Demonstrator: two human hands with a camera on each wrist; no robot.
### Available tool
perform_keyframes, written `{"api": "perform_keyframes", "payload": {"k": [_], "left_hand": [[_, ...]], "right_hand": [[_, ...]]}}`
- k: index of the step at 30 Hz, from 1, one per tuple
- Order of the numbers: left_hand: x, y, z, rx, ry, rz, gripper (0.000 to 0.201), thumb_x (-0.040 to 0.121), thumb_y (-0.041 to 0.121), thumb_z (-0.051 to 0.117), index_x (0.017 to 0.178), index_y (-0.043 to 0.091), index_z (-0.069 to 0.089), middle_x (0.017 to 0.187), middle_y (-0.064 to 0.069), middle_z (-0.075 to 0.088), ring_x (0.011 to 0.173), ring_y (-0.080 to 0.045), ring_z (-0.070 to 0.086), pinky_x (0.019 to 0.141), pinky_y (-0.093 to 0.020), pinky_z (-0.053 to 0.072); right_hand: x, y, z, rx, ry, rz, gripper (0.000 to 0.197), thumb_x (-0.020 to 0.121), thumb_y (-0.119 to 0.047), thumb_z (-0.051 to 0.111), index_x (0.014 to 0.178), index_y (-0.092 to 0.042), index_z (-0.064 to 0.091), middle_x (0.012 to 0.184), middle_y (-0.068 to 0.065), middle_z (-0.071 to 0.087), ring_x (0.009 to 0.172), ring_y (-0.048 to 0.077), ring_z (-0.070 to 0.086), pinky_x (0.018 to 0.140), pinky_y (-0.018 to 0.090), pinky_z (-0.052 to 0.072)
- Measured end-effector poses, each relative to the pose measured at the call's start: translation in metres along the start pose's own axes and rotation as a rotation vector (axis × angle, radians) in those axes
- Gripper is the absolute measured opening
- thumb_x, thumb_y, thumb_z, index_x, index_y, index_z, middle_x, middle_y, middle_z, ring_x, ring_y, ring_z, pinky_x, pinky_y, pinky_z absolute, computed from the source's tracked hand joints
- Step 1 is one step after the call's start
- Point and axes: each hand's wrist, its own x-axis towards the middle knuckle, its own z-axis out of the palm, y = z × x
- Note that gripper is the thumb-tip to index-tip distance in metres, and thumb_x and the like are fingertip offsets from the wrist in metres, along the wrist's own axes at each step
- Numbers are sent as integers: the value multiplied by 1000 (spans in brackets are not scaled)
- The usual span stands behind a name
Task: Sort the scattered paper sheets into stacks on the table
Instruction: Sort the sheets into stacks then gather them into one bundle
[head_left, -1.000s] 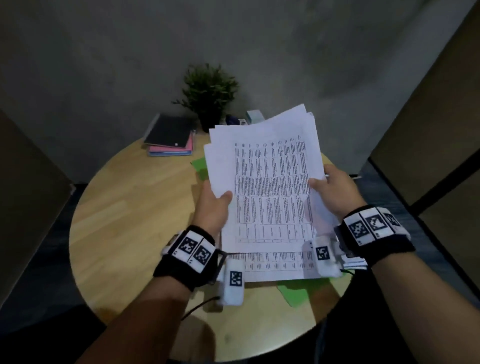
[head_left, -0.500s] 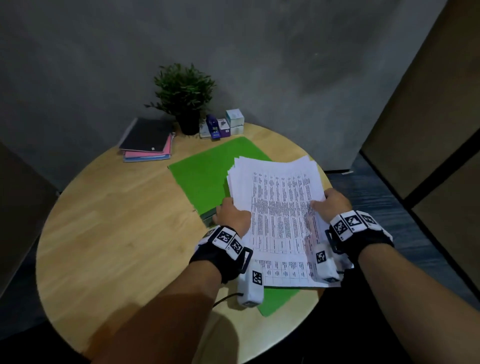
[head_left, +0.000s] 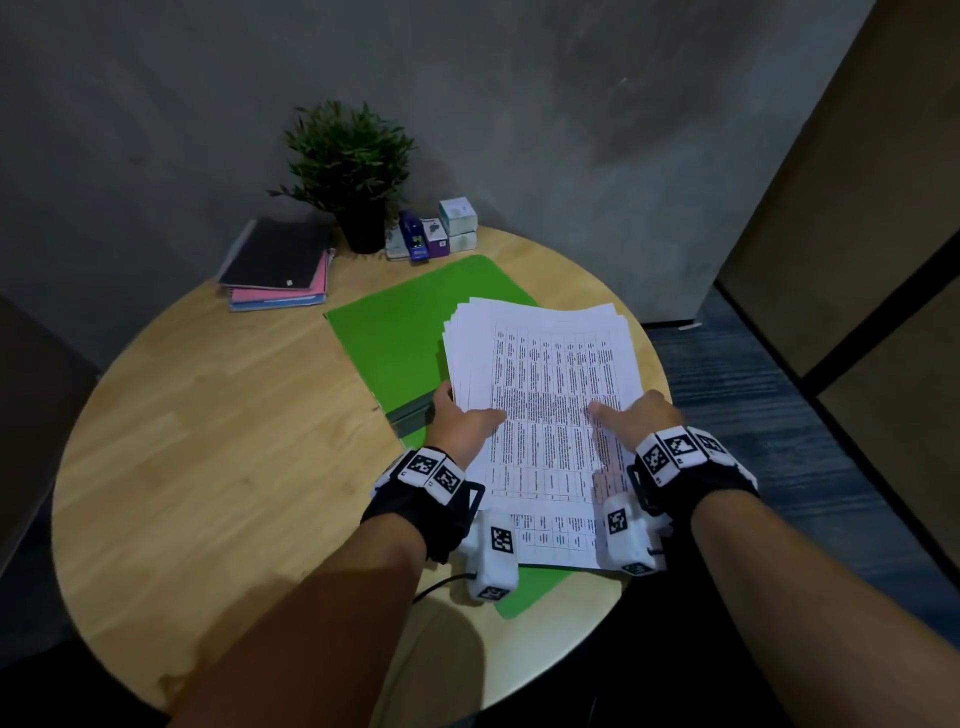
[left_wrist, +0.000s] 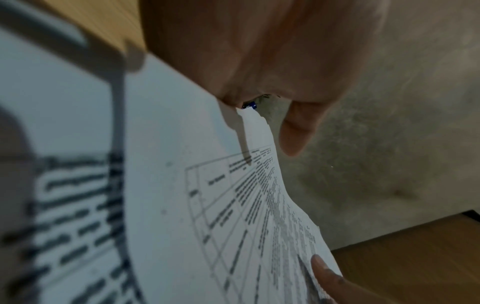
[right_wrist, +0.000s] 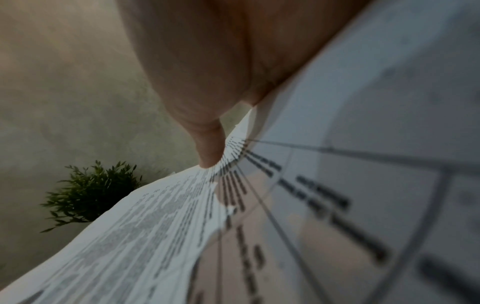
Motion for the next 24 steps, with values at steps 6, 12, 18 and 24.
{"api": "perform_keyframes", "payload": {"k": [6, 12, 18, 24], "left_hand": [[5, -2, -7, -11, -17, 23, 94, 80, -6, 70, 151, 17, 13, 114, -4, 52, 98, -27, 58, 95, -46, 49], [7, -9, -12, -11, -29, 44, 90, 80, -7, 70, 150, 17, 18, 130, -9, 53, 109, -30, 57, 95, -46, 49], [9, -14, -15, -16, -40, 57, 89, 79, -8, 70, 149, 18, 20, 130, -9, 55, 110, -31, 57, 97, -49, 48], [7, -16, -15, -10, -41, 67, 88, 79, -7, 69, 149, 17, 21, 129, -8, 55, 112, -31, 57, 95, -46, 49]], "right_hand": [[-15, -7, -6, -9, -78, -1, 65, 86, -51, 63, 119, 5, 56, 85, 12, 63, 69, 24, 60, 55, 29, 49], [-19, -7, -13, 88, -163, 11, 71, 87, -49, 62, 129, 5, 48, 102, 18, 61, 80, 28, 60, 78, 34, 48], [-17, -5, -11, 109, -176, 31, 75, 83, -49, 67, 132, 4, 46, 106, 17, 55, 80, 28, 53, 74, 31, 42], [-17, -6, -9, 162, -162, 25, 69, 87, -40, 65, 134, 5, 42, 117, 18, 55, 85, 27, 50, 72, 30, 40]]}}
